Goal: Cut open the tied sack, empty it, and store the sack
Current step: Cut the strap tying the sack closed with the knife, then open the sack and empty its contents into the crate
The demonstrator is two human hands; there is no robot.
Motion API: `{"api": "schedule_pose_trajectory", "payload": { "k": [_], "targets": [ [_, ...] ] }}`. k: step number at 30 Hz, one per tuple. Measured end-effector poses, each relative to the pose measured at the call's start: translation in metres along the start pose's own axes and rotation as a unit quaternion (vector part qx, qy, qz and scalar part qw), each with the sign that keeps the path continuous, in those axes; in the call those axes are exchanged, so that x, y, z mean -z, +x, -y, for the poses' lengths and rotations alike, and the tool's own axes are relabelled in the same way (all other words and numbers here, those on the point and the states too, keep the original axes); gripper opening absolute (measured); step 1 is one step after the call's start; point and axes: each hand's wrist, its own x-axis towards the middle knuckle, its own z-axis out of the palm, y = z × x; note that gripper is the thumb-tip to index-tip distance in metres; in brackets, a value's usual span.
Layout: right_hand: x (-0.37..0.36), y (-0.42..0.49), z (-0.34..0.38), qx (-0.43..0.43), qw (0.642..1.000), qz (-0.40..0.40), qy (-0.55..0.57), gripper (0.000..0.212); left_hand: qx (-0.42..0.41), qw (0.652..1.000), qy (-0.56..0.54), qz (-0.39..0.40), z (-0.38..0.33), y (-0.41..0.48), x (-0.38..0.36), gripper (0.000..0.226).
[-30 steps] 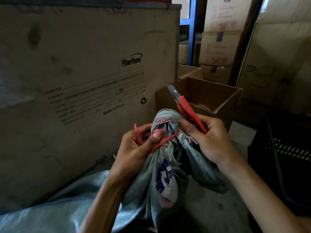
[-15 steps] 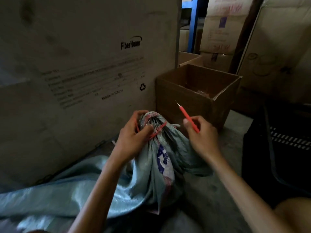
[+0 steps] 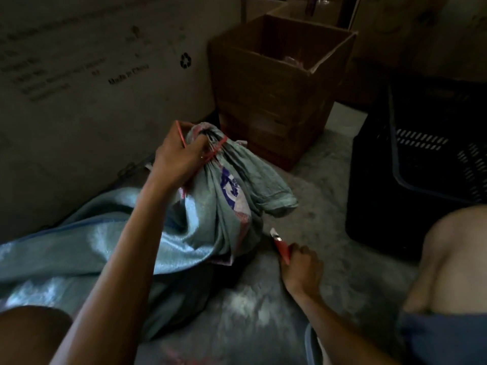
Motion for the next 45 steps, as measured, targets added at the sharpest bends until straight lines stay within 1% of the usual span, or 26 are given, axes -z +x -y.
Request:
{"api": "schedule_pose_trajectory", "payload": {
  "k": [2, 3, 4, 5, 6, 7, 8, 9, 10, 12, 13, 15, 19, 23, 26, 29, 30, 31, 32, 34, 35, 36, 38, 41, 43, 45],
  "targets": [
    [0.012, 0.007, 0.010, -0.028, 0.993, -0.041, 0.107, 0.030, -0.003, 1.000, -0.012, 0.002, 0.001, 0.001, -0.002, 0.011],
    [0.028, 0.015, 0.020, -0.060, 0.961, -0.061, 0.262, 0.027, -0.005, 1.000, -0.018, -0.001, 0.001, 0.001, -0.002, 0.011],
    [0.054, 0.024, 0.033, -0.097, 0.874, -0.055, 0.473, 0.025, -0.007, 1.000, -0.027, -0.005, 0.001, 0.002, -0.003, 0.011],
    [0.084, 0.030, 0.046, -0.107, 0.754, -0.001, 0.648, 0.030, -0.007, 0.999, -0.041, -0.007, 0.001, 0.003, -0.003, 0.011],
    [0.112, 0.037, 0.056, -0.073, 0.647, 0.069, 0.756, 0.044, -0.003, 0.998, -0.059, -0.010, 0.002, 0.005, -0.003, 0.010],
    [0.139, 0.045, 0.063, -0.004, 0.598, 0.122, 0.792, 0.060, 0.002, 0.997, -0.079, -0.010, 0.001, 0.006, -0.002, 0.010],
    [0.165, 0.052, 0.069, 0.076, 0.629, 0.155, 0.758, 0.068, 0.010, 0.995, -0.101, -0.007, 0.000, 0.006, -0.001, 0.010],
    [0.189, 0.056, 0.076, 0.160, 0.694, 0.166, 0.682, 0.069, 0.015, 0.992, -0.122, -0.003, -0.003, 0.006, 0.000, 0.011],
    [0.210, 0.059, 0.082, 0.239, 0.758, 0.159, 0.586, 0.065, 0.015, 0.991, -0.136, 0.000, -0.005, 0.006, 0.003, 0.013],
    [0.249, 0.071, 0.092, 0.336, 0.840, 0.089, 0.418, 0.043, -0.003, 0.990, -0.138, 0.006, -0.011, 0.002, 0.009, 0.022],
    [0.271, 0.079, 0.096, 0.360, 0.857, 0.050, 0.366, 0.031, -0.016, 0.989, -0.143, 0.024, -0.013, 0.001, 0.013, 0.030],
    [0.315, 0.096, 0.101, 0.390, 0.878, -0.013, 0.278, 0.029, -0.026, 0.978, -0.186, 0.095, -0.015, -0.004, 0.019, 0.045],
    [0.376, 0.116, 0.128, 0.361, 0.919, -0.103, 0.117, 0.029, -0.086, 0.973, -0.124, 0.172, -0.018, -0.016, 0.016, 0.037],
    [0.370, 0.106, 0.161, 0.354, 0.918, -0.172, 0.050, 0.035, -0.029, 0.964, -0.196, 0.177, -0.022, -0.020, 0.024, 0.041],
    [0.352, 0.077, 0.167, 0.316, 0.892, -0.321, 0.036, 0.040, 0.037, 0.958, -0.270, 0.094, -0.024, -0.018, 0.031, 0.033],
    [0.329, 0.031, 0.161, 0.292, 0.804, -0.493, 0.160, 0.031, 0.073, 0.958, -0.277, -0.011, -0.022, -0.014, 0.033, 0.020],
    [0.320, 0.015, 0.159, 0.308, 0.781, -0.501, 0.212, 0.021, 0.075, 0.956, -0.281, -0.033, -0.021, -0.013, 0.034, 0.021],
    [0.313, 0.001, 0.157, 0.326, 0.787, -0.460, 0.250, 0.018, 0.074, 0.954, -0.287, -0.049, -0.020, -0.013, 0.035, 0.021],
    [0.305, -0.008, 0.157, 0.324, 0.821, -0.385, 0.270, 0.025, 0.073, 0.949, -0.301, -0.059, -0.021, -0.014, 0.037, 0.020],
    [0.292, -0.014, 0.161, 0.273, 0.901, -0.220, 0.255, 0.055, 0.068, 0.939, -0.334, -0.047, -0.023, -0.015, 0.041, 0.020],
    [0.288, -0.010, 0.164, 0.258, 0.916, -0.166, 0.258, 0.065, 0.063, 0.936, -0.346, -0.025, -0.024, -0.015, 0.043, 0.020],
    [0.289, -0.005, 0.167, 0.264, 0.911, -0.128, 0.288, 0.064, 0.057, 0.931, -0.360, 0.003, -0.025, -0.015, 0.044, 0.020],
    [0.299, 0.008, 0.170, 0.313, 0.865, -0.116, 0.374, 0.046, 0.045, 0.920, -0.385, 0.049, -0.025, -0.015, 0.045, 0.023],
    [0.328, 0.034, 0.169, 0.414, 0.811, -0.047, 0.411, 0.027, 0.057, 0.888, -0.450, 0.079, -0.028, -0.019, 0.053, 0.031],
    [0.348, 0.050, 0.164, 0.456, 0.803, -0.027, 0.382, 0.018, 0.091, 0.831, -0.540, 0.099, -0.032, -0.021, 0.060, 0.045],
    [0.362, 0.064, 0.159, 0.445, 0.824, -0.062, 0.345, 0.017, 0.111, 0.781, -0.608, 0.094, -0.036, -0.021, 0.066, 0.041]
  ]
}}
